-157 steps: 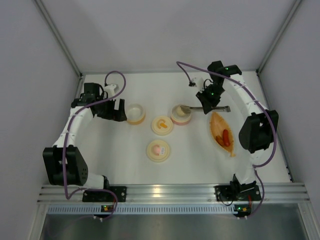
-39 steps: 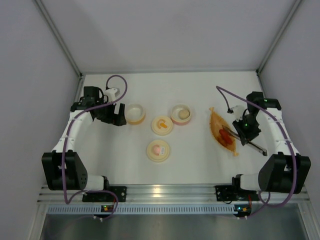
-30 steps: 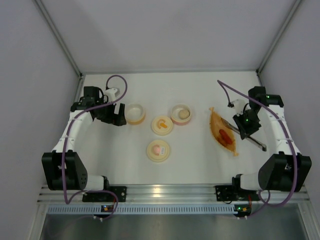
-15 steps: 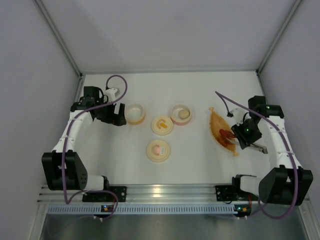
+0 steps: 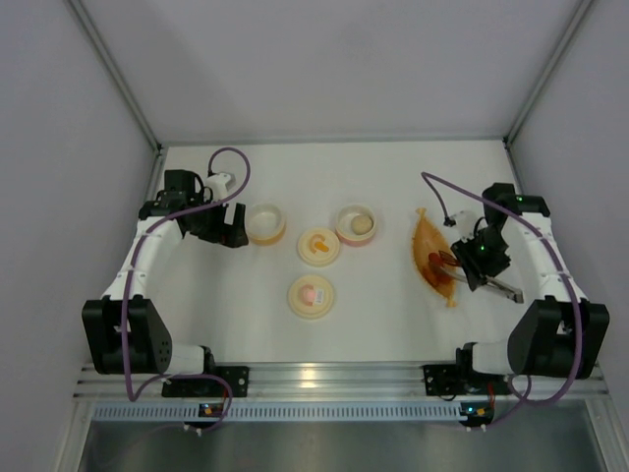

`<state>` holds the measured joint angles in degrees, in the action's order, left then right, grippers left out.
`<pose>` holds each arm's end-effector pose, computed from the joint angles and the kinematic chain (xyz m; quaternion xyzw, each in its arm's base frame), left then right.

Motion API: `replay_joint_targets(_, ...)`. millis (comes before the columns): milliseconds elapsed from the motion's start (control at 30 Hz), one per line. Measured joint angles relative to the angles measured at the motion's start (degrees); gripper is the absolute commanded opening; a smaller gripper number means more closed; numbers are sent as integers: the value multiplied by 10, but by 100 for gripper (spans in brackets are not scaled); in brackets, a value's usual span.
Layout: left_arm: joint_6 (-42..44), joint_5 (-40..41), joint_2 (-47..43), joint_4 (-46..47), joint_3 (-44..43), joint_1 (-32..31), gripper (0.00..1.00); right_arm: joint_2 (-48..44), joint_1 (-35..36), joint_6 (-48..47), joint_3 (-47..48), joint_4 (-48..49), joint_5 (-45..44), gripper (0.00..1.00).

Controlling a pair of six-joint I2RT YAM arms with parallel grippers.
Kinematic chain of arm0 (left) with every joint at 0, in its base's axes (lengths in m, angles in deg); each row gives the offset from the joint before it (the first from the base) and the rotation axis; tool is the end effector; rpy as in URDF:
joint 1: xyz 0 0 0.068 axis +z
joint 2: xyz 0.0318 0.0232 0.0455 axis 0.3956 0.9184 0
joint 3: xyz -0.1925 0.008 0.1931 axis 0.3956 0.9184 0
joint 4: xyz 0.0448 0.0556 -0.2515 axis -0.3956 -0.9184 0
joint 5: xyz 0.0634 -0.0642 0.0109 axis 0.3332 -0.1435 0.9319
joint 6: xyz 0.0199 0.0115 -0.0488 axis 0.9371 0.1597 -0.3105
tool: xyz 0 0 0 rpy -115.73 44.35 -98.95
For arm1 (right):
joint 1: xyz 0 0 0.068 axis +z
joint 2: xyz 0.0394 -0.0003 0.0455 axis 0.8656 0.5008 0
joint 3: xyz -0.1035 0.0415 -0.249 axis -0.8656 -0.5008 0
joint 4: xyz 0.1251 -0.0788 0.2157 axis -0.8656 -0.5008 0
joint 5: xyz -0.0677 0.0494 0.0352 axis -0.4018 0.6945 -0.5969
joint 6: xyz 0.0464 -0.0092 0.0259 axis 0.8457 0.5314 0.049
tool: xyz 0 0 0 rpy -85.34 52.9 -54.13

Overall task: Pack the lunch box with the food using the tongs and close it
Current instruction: Pick up the fake food from the plate.

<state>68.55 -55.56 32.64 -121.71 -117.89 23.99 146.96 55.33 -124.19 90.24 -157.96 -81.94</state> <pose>0.2818 -0.0114 0.2814 0.1712 0.9250 -0.1654 0.2960 0.2132 -0.0143 0.2696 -0.2582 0.9651 0.0318 0.0295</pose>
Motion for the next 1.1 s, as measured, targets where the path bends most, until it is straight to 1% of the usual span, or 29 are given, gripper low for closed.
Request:
replay_joint_targets(200, 0, 0, 0, 0, 2, 0, 98, 12, 0, 18, 26, 2, -1, 41)
replay_joint_targets(433, 0, 0, 0, 2, 4, 0, 98, 15, 0, 32, 25, 2, -4, 42)
replay_joint_targets(733, 0, 0, 0, 3, 5, 0, 98, 70, 3, 37, 24, 2, -6, 40)
replay_joint_targets(833, 0, 0, 0, 3, 8, 0, 98, 84, 7, 37, 24, 2, -6, 38)
replay_joint_targets(900, 0, 0, 0, 3, 9, 0, 98, 94, 9, 36, 25, 2, -5, 33)
replay_joint_targets(967, 0, 0, 0, 3, 10, 0, 98, 106, 9, 35, 26, 2, -4, 31)
replay_joint_targets(1000, 0, 0, 0, 3, 10, 0, 98, 111, 9, 34, 26, 2, -4, 27)
replay_joint_targets(1100, 0, 0, 0, 3, 10, 0, 98, 123, 9, 30, 34, 1, -4, 20)
